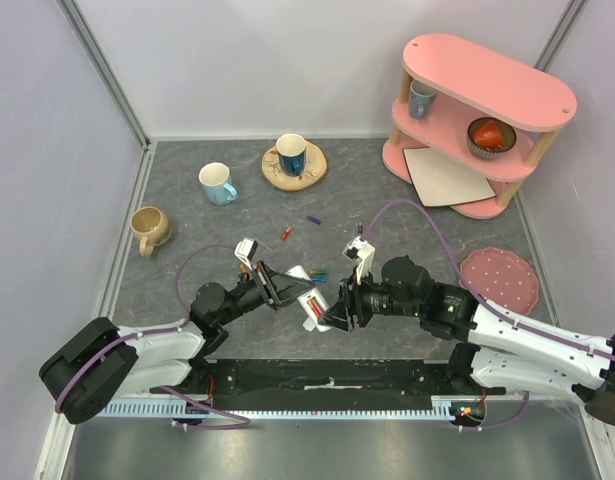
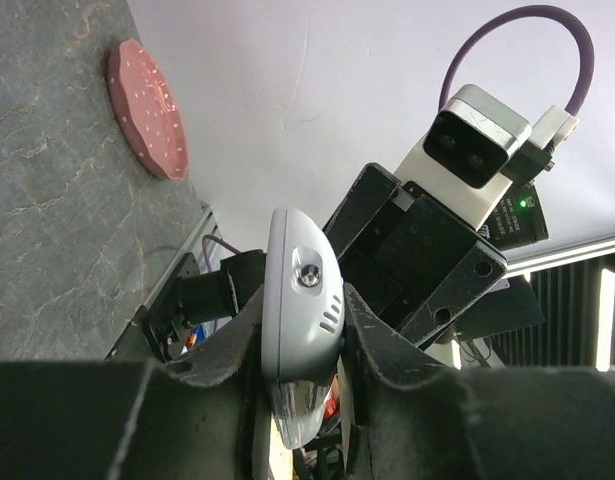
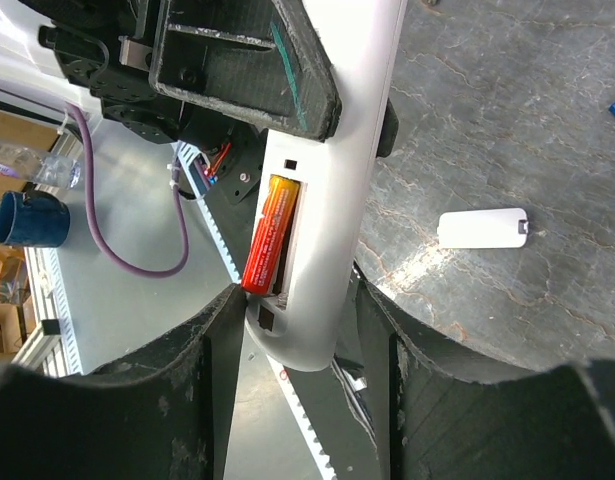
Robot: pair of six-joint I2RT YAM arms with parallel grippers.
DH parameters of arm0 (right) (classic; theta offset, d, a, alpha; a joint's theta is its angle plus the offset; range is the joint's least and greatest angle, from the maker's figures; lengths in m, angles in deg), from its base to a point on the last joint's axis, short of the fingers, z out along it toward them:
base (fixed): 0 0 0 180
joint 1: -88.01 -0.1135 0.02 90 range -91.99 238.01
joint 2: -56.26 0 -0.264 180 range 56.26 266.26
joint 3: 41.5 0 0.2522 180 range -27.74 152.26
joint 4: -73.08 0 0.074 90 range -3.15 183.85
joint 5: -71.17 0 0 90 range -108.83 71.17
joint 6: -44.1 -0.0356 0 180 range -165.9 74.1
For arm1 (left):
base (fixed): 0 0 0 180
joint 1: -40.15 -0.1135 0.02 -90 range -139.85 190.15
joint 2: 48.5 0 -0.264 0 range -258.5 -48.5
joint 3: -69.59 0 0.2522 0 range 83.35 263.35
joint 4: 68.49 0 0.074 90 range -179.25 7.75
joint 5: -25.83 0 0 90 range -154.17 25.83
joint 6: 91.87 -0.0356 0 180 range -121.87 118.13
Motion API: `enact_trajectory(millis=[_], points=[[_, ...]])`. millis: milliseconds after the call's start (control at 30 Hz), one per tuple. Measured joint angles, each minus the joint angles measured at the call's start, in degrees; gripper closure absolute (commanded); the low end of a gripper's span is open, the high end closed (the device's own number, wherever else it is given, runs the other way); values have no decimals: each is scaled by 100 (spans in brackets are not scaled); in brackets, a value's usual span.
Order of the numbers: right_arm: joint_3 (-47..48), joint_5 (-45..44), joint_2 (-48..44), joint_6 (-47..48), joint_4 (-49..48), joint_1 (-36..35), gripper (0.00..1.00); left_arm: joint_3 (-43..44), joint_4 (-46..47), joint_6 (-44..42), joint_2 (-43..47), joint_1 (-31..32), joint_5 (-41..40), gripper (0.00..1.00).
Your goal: Load the batteries into the remote control
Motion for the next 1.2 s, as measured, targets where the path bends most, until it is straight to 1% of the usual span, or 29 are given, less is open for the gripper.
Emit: enact_trajectory(millis=[300, 567, 767, 1067, 1200], points=[[-37, 343, 144, -118, -142, 160, 49, 0, 26, -9, -105, -15, 2, 98], [-42, 323, 374, -273, -636, 223, 51, 2, 164, -7, -120, 15, 63, 98], [-42, 374, 415, -341, -686, 264, 52, 2, 173, -7, -120, 15, 63, 98], [-138, 577, 459, -505, -850, 343, 57, 2, 173, -92, -120, 13, 131, 98], [-153, 693, 520, -577, -903, 378, 57, 2, 173, -160, -120, 13, 177, 98]])
